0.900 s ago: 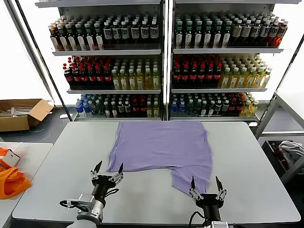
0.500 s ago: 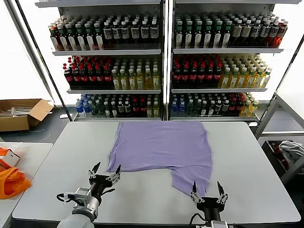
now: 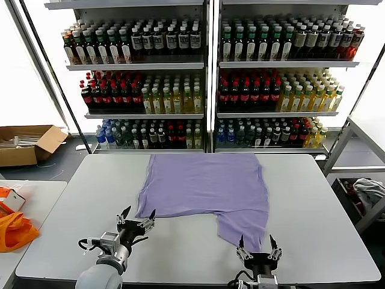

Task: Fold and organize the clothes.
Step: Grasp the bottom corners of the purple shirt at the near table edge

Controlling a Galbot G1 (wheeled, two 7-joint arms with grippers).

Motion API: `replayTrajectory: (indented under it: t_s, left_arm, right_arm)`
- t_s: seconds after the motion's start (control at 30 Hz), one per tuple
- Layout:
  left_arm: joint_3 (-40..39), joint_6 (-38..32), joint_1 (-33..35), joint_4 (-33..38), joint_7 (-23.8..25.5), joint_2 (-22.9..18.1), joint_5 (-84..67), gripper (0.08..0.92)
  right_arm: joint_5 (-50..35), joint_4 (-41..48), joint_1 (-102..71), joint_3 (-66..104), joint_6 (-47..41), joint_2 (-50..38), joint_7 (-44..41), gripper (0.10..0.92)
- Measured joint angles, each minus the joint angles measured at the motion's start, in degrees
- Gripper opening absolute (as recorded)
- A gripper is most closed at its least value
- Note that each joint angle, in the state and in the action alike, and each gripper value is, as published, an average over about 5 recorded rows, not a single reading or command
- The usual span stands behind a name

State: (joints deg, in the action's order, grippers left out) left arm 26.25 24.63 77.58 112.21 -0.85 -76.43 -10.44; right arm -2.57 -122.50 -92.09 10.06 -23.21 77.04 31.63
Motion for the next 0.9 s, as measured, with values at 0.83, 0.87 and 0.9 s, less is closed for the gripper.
replayTrajectory:
  t_s: [0.83, 0.87, 0.9]
  left_arm:
    - [-0.2, -0.1, -4.9, -7.1, -0.1, 0.9, -0.8, 0.823]
    - [-0.2, 0.0, -4.8, -7.2, -0.1, 1.0, -0.9, 0.823]
    - [-0.3, 0.0, -4.7, -7.1, -0.1, 1.1, -1.1, 0.823]
  right_arm:
    - [-0.1, 2.2, 0.8, -0.3, -1.8, 2.4, 1.6, 0.823]
    - [-0.1, 2.2, 0.8, -0.3, -1.9, 2.5, 1.6, 0.823]
    - [-0.1, 2.2, 0.8, -0.4, -1.9, 2.5, 1.6, 0.823]
